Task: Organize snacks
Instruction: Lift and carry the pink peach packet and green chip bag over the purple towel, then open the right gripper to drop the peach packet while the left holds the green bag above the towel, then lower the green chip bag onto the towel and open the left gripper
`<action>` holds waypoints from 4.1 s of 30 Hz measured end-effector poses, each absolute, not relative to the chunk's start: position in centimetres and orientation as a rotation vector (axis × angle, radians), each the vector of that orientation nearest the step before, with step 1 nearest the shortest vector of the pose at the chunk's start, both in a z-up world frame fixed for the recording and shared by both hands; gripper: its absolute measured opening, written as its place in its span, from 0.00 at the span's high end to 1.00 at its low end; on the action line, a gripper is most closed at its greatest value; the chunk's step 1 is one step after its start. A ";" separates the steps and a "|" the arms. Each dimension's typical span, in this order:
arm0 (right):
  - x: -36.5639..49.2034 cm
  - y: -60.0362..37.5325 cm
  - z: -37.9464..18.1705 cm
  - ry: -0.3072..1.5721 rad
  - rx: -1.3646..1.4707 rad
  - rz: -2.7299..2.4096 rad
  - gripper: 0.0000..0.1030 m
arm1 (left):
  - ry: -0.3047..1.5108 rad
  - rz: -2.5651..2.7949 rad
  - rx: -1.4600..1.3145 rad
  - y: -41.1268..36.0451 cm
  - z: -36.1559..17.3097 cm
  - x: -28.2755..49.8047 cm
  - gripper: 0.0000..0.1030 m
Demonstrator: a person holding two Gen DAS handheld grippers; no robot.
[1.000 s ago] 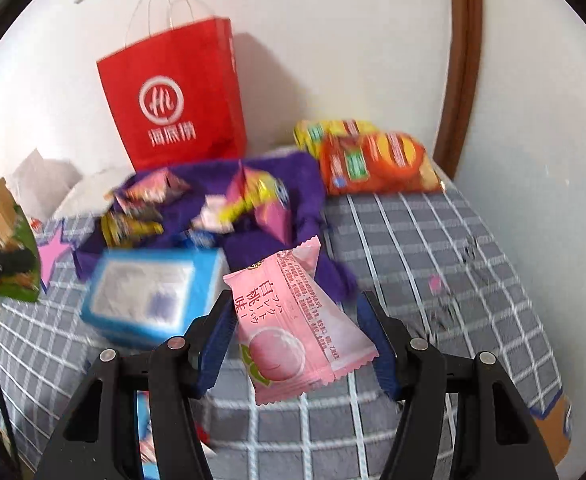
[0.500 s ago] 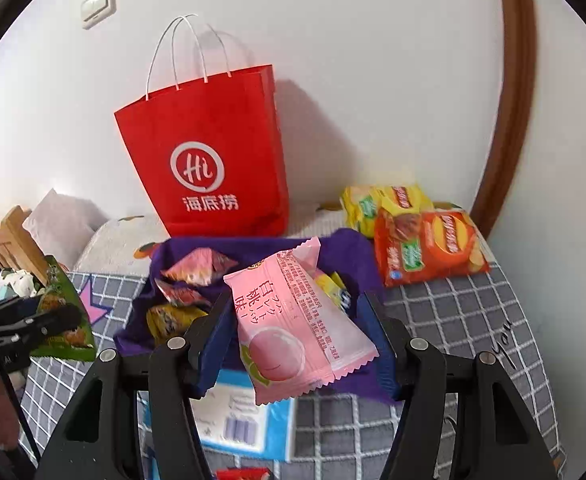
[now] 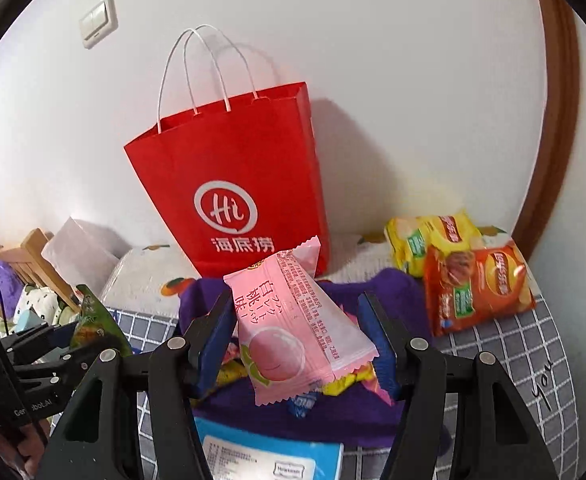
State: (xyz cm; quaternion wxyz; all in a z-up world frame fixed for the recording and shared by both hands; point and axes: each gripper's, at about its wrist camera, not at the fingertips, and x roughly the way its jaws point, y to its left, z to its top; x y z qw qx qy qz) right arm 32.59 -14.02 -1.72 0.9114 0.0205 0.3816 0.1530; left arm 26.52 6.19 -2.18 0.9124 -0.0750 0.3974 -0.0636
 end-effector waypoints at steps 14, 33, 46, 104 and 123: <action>35.9 -15.2 -5.6 0.870 0.077 0.323 0.41 | 0.830 -0.140 -0.175 5.1 -2.9 30.4 0.52; 37.1 -15.8 -7.9 0.941 0.047 0.318 0.41 | 0.877 -0.179 -0.230 5.1 -5.6 33.1 0.52; 38.0 -12.6 -11.7 1.059 -0.022 0.378 0.41 | 0.934 -0.166 -0.273 6.3 -7.3 34.1 0.52; 37.2 -15.0 -10.3 1.086 0.026 0.404 0.38 | 1.021 -0.179 -0.239 5.3 -9.8 35.2 0.52; 36.9 -15.5 -9.2 1.063 0.033 0.392 0.39 | 1.098 -0.213 -0.240 4.0 -11.7 36.2 0.52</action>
